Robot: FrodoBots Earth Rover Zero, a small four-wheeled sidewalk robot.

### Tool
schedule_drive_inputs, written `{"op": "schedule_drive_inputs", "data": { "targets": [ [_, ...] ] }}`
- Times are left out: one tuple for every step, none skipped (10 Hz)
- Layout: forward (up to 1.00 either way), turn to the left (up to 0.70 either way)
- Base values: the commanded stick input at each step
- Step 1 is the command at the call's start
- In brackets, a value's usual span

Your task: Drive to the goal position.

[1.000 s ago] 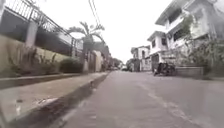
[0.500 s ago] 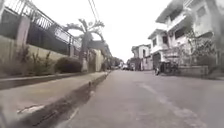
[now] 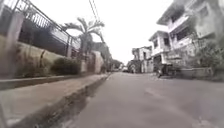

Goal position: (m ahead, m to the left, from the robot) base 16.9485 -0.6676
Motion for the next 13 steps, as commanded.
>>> {"op": "schedule_drive_inputs", "data": {
  "targets": [
    [0.7,0.0],
    [0.7,0.0],
    [0.7,0.0],
    [0.7,0.0],
    [0.7,-0.06],
    [0.7,-0.29],
    [0.7,-0.34],
    [0.7,-0.34],
    [0.7,-0.35],
    [0.7,-0.32],
    [0.7,-0.16],
    [0.7,0.0],
    [0.7,0.0]
  ]
}}
